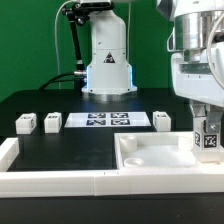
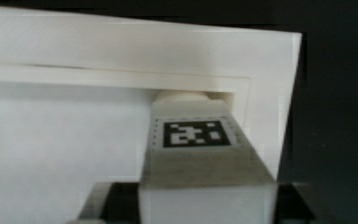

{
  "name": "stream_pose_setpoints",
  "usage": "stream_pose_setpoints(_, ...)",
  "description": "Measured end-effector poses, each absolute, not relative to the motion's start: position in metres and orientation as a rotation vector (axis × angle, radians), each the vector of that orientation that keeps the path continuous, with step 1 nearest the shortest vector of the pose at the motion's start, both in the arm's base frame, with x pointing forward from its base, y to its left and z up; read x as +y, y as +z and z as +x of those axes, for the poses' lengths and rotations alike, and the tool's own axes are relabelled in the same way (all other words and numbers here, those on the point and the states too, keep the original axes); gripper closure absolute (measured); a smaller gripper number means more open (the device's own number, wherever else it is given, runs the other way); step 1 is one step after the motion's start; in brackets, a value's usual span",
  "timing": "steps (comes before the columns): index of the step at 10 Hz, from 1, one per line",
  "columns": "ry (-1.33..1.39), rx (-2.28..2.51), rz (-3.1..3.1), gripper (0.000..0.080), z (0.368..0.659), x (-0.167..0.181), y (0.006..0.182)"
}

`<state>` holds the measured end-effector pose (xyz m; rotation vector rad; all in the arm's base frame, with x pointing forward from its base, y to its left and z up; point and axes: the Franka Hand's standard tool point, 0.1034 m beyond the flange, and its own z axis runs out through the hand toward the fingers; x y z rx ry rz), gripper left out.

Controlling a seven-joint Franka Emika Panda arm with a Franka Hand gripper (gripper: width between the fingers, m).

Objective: Assemble square table

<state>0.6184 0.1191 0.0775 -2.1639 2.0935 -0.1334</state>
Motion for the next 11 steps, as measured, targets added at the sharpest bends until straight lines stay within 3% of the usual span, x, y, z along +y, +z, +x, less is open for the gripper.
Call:
stream_pose_setpoints(4,-0.098,2.200,-2.035,0.0507,0.6178,0.1200,0.0772)
stream_pose_setpoints(5,-0.104,2.107,-2.138,0.0269,0.6180,0.1183,0.0774)
stream_pose_setpoints(6,-0.111,2.041,-2.204,0.0186,0.6184,0.1169,0.0775)
stream_pose_setpoints(11,-0.160,1.450,-2.655,0.0153,0.6188,0.1145,0.0772)
